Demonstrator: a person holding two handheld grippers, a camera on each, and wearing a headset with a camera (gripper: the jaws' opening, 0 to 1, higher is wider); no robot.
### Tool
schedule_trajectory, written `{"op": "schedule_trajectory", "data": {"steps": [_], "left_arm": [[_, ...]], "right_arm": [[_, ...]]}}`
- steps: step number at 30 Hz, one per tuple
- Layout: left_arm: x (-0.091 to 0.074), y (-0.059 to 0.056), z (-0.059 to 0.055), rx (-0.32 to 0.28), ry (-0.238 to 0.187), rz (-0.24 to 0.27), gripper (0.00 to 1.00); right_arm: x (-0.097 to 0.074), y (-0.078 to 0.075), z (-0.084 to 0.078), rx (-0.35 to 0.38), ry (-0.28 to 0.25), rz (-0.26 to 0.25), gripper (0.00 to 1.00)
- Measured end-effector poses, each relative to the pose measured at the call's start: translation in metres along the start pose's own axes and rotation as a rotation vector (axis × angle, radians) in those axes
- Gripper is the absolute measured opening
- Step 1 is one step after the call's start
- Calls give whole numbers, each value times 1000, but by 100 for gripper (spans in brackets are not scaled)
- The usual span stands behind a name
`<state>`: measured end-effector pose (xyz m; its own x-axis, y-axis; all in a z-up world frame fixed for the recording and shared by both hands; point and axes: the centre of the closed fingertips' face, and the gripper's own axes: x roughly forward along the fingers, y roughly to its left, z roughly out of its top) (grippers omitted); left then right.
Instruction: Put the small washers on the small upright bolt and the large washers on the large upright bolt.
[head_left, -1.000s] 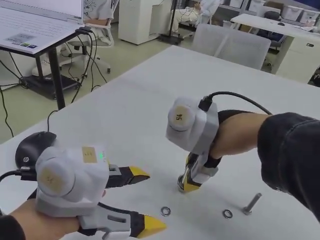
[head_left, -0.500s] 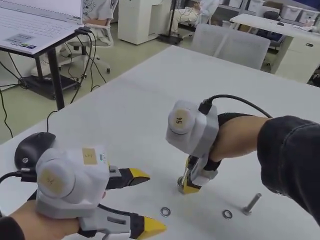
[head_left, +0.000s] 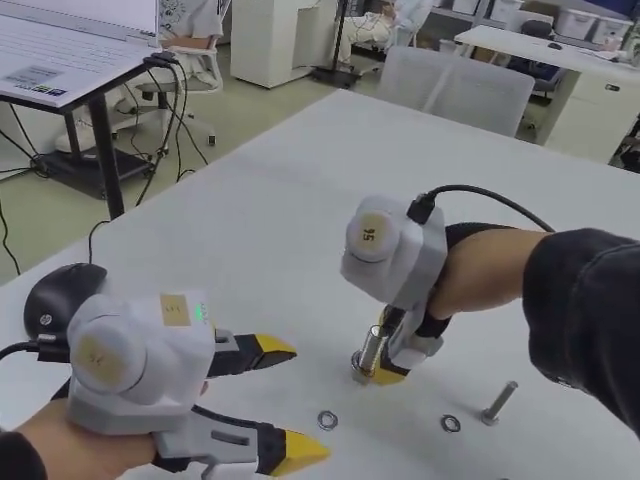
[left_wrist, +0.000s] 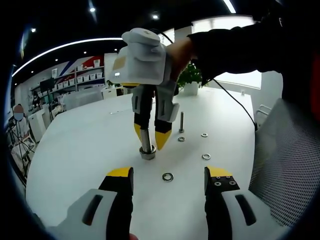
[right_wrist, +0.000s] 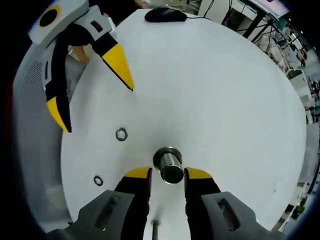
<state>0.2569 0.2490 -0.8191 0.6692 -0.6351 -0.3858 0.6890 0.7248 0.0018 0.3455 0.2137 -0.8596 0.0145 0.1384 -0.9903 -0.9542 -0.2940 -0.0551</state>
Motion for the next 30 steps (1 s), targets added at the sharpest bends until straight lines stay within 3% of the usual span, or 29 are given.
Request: {"op": "schedule_trajectory", "data": {"steps": [14,30], "left_arm": [[2,-2,0,5,5,-12,56],[4,-3,1,12,3,-25,56]], "right_arm": [[-6,1,-22,50,1,-10,27],[-6,20,-32,68,9,0,27]]}}
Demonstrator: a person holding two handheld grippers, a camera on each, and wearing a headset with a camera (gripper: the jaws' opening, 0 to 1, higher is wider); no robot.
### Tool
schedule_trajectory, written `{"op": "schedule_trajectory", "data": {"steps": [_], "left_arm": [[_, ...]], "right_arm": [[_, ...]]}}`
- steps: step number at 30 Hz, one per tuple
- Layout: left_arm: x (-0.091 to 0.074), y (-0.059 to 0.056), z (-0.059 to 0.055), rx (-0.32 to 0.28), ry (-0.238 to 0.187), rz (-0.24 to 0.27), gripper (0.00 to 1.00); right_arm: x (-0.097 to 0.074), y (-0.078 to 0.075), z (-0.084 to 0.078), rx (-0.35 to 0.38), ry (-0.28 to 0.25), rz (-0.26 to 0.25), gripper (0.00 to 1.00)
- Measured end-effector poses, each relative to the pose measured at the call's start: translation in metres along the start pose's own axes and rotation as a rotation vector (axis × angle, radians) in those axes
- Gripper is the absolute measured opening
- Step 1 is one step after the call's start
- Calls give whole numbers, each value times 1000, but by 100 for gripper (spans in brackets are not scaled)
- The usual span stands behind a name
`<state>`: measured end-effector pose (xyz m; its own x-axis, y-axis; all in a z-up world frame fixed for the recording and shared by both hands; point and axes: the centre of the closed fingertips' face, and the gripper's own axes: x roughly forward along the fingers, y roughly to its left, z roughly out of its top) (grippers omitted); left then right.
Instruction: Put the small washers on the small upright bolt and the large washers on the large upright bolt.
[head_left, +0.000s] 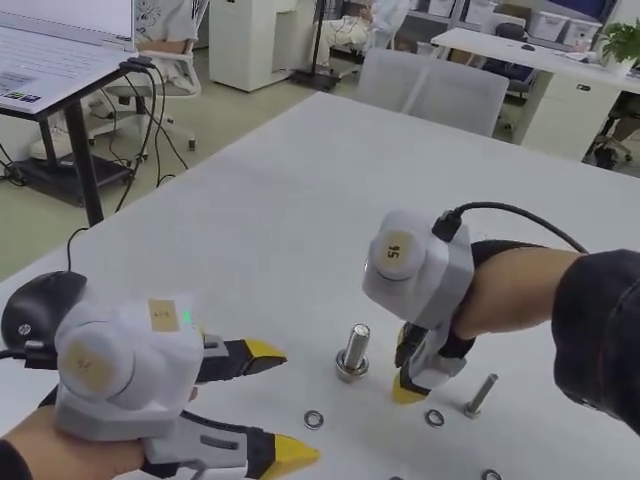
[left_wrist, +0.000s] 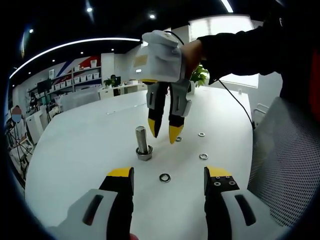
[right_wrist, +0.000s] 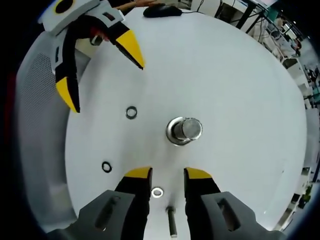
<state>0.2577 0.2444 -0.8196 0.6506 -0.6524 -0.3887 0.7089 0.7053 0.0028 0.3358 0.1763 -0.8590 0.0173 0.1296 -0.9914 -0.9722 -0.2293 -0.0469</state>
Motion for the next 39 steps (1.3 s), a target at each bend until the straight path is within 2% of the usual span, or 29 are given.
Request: {"op": "schedule_trajectory", "data": {"steps": [8,18,31,39], "left_arm": [[-1,0,0,-1,-1,2,56],[-3,-1,2,1,-1,5,55],[-7,-2,4,8,-4,10,55],[-7,-3,4,9,-4,9,55]], "right_arm": [[0,16,9,11,-34,32,26],[1,36,25,-23,-52,54,26],[4,50,50,-88,-64,61,26],[9,52,63,-124,-68,58,25]]}}
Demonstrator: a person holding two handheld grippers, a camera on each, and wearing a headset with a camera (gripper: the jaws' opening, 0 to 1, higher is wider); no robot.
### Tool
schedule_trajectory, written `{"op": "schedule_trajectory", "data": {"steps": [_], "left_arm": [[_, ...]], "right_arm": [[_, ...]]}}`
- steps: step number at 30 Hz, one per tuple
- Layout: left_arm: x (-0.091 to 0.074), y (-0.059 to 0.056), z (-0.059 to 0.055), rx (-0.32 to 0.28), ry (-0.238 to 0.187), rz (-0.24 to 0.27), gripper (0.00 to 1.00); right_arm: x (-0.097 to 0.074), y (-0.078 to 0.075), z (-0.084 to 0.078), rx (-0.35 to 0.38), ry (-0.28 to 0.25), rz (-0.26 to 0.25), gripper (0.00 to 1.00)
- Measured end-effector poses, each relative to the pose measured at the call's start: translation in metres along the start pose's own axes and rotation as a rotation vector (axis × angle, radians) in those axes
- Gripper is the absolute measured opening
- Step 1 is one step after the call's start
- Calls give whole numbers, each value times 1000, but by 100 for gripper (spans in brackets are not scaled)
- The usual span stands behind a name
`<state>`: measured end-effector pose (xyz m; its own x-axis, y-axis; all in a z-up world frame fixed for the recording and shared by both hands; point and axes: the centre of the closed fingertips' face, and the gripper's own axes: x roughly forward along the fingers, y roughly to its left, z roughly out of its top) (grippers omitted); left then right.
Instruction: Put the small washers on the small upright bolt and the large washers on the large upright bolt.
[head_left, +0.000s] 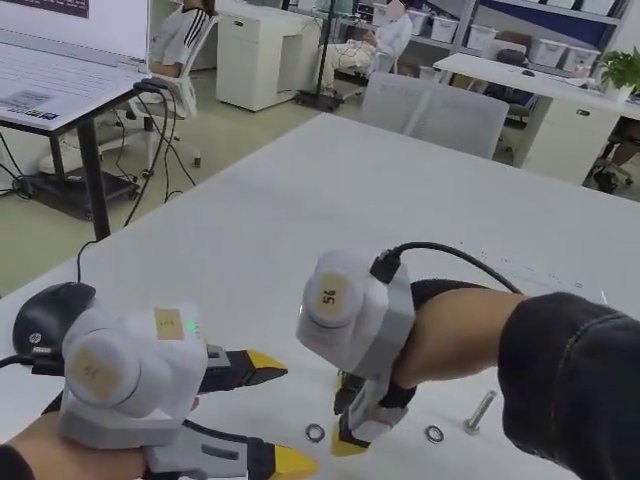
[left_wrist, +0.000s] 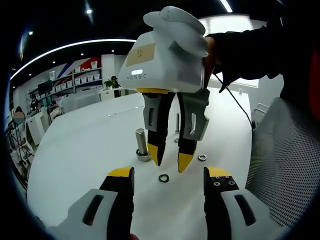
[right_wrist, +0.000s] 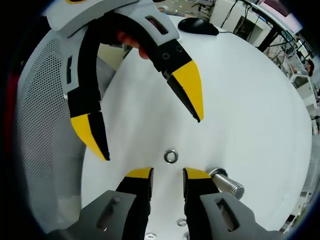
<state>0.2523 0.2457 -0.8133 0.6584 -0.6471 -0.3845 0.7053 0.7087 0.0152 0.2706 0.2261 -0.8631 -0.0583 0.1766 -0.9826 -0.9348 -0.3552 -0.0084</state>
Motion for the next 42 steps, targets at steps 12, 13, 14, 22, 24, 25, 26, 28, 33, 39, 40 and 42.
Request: {"op": "schedule_trajectory", "data": {"steps": [12,13,14,22,24,25,26,28,33,39,40,42], "left_arm": [[-1,-1,0,1,-5,3,54],[-2,-1,0,0,-5,3,54],[-2,-1,1,0,-7,3,54],[-3,-2,1,-1,-12,2,54],[-3,-2,1,-2,-13,1,54],[-3,-2,1,0,-11,1,54],[-3,-2,1,0,-12,0,54],[-3,-2,2,0,-14,1,53],[-4,-2,2,1,-16,1,53],[-4,-1,3,2,-17,3,53],[-4,-1,3,1,-17,3,53],[-4,-1,3,0,-17,4,53]], "right_arm": [[11,0,9,-27,13,7,23],[12,1,9,-29,14,7,23],[12,0,9,-31,16,5,23],[15,2,10,-36,24,6,23],[15,1,10,-34,24,7,23],[15,1,10,-31,22,8,23],[15,1,10,-27,22,8,23],[15,3,11,-31,26,7,22],[16,4,10,-52,42,-3,15],[16,5,10,-64,37,-9,15],[16,5,10,-71,41,-10,15],[15,5,10,-75,43,-10,15]]}}
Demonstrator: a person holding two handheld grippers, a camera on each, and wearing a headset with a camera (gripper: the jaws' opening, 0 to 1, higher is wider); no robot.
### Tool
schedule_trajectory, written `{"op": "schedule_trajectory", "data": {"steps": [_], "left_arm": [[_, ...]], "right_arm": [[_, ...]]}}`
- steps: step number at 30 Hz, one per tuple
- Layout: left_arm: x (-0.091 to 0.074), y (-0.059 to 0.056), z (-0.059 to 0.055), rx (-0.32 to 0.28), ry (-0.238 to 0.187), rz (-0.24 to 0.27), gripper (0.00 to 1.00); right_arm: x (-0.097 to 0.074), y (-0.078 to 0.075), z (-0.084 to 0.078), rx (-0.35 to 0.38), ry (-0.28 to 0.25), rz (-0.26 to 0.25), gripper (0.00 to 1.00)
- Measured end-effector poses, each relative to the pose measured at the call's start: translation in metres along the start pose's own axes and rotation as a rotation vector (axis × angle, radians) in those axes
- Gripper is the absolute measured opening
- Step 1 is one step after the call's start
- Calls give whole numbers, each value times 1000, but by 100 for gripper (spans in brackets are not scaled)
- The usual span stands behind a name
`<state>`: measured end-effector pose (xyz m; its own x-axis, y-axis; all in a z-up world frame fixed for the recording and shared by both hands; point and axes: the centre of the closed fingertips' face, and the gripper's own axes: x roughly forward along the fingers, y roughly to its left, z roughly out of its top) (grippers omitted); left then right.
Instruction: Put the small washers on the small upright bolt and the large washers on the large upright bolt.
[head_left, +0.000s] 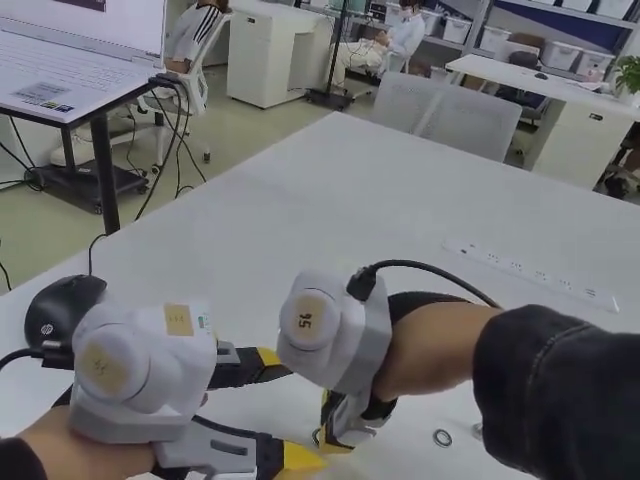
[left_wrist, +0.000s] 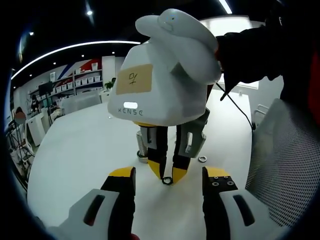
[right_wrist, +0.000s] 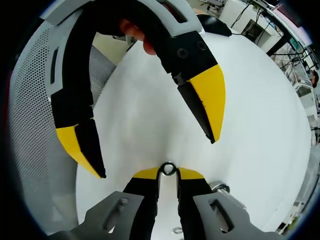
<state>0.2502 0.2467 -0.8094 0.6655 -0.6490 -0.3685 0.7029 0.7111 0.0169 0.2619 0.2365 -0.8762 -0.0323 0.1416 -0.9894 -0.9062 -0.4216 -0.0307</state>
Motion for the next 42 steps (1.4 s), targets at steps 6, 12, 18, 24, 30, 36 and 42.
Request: {"op": "schedule_trajectory", "data": {"steps": [6,12,18,24,30,36,42], "left_arm": [[1,0,0,2,4,-1,52],[2,0,-1,4,8,-3,52],[2,0,0,2,6,-4,51],[2,-1,0,3,7,-7,51],[2,-2,-1,3,8,-10,52],[2,-2,-1,4,9,-12,52],[3,-3,-2,5,10,-15,52]], "right_arm": [[0,0,-1,3,-3,2,14],[0,0,-1,-18,1,-1,14],[0,0,-2,-14,-11,1,14],[-2,1,-8,-5,-5,1,14],[-9,0,-17,21,-7,-2,14],[-20,-1,-24,49,-22,-12,14],[-28,-1,-30,65,-28,-26,14]]}}
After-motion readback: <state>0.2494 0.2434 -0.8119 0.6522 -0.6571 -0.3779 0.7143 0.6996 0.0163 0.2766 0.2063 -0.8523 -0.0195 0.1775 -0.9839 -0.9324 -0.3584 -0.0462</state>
